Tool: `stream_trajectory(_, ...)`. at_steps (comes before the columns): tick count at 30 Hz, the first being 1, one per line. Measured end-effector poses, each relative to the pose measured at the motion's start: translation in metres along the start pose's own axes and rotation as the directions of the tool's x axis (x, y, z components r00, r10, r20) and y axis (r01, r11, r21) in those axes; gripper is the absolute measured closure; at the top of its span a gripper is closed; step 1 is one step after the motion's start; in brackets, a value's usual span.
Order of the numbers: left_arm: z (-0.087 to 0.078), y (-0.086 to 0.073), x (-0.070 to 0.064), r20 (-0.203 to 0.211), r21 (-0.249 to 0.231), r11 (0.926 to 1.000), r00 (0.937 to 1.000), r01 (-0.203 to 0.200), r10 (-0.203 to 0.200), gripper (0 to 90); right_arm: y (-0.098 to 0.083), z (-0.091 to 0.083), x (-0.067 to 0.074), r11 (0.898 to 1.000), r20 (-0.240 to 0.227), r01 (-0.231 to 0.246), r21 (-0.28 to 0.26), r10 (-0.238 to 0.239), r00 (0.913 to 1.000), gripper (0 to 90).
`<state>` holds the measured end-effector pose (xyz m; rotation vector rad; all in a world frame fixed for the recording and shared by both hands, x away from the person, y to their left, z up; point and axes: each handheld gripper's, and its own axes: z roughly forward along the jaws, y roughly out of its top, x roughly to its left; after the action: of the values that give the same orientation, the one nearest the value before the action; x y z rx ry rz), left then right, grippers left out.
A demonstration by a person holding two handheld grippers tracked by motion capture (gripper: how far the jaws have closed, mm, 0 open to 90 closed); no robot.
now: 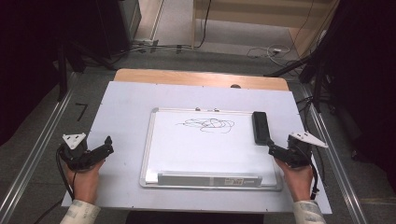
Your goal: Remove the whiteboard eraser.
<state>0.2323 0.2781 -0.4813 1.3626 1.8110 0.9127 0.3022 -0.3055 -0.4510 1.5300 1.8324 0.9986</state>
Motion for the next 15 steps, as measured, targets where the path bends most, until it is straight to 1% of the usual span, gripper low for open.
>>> stream_trajectory(3,0.000,0.000,-0.001,0.002,0.003,1.0000,1.0000,-0.004,0.004,2.1,0.005,0.006,0.001,1.000,-0.001,-0.005,0.005,0.005,1.0000,14.6)
stream_trajectory(4,0.000,0.000,-0.001,0.006,0.003,1.0000,1.0000,-0.004,0.004,2.1,0.011,0.011,0.002,1.000,-0.015,-0.021,0.011,0.022,0.9997,14.7)
stream_trajectory(5,0.000,0.000,-0.002,0.009,0.003,1.0000,0.9999,-0.007,0.007,2.1,0.013,0.014,0.002,1.000,-0.018,-0.029,0.009,0.029,0.9994,14.7)
stream_trajectory(6,0.000,0.000,-0.002,0.012,0.003,1.0000,0.9999,-0.007,0.007,2.1,0.013,0.014,0.002,1.000,-0.018,-0.029,0.009,0.029,0.9994,14.7)
stream_trajectory(7,0.000,0.000,-0.002,0.014,0.004,1.0000,0.9999,-0.006,0.006,2.1,0.018,0.020,0.004,1.000,-0.015,-0.029,0.010,0.029,0.9995,14.7)
stream_trajectory(8,0.000,0.000,-0.002,0.014,0.003,1.0000,0.9999,-0.008,0.008,2.1,0.018,0.020,0.004,1.000,-0.015,-0.029,0.010,0.029,0.9995,14.7)
stream_trajectory(9,0.000,0.000,-0.003,0.015,0.003,1.0000,0.9999,-0.008,0.008,2.1,0.023,0.027,0.006,0.999,-0.021,-0.028,0.025,0.029,0.9994,15.1)
stream_trajectory(10,0.000,0.000,-0.003,0.017,0.004,0.9999,0.9998,-0.009,0.009,2.1,0.023,0.027,0.006,0.999,-0.021,-0.028,0.025,0.029,0.9994,15.1)
stream_trajectory(11,0.000,-0.001,-0.003,0.018,0.006,0.9999,0.9998,-0.012,0.012,2.1,0.027,0.035,0.008,0.999,-0.016,-0.022,0.047,0.023,0.9996,15.8)
stream_trajectory(12,0.001,-0.001,-0.003,0.020,0.007,0.9999,0.9997,-0.014,0.014,2.1,0.027,0.035,0.008,0.999,-0.016,-0.022,0.047,0.023,0.9996,15.8)
stream_trajectory(13,0.001,-0.001,-0.003,0.024,0.006,0.9999,0.9996,-0.013,0.013,2.1,0.030,0.041,0.010,0.999,-0.004,-0.015,0.044,0.015,0.9999,18.0)
stream_trajectory(14,0.001,-0.001,-0.003,0.024,0.006,0.9999,0.9996,-0.013,0.013,2.1,0.030,0.041,0.010,0.999,-0.004,-0.015,0.044,0.015,0.9999,18.0)
stream_trajectory(15,0.001,-0.001,-0.004,0.024,0.006,0.9999,0.9996,-0.013,0.013,2.1,0.032,0.048,0.010,0.999,0.009,-0.013,0.041,0.013,0.9999,20.4)
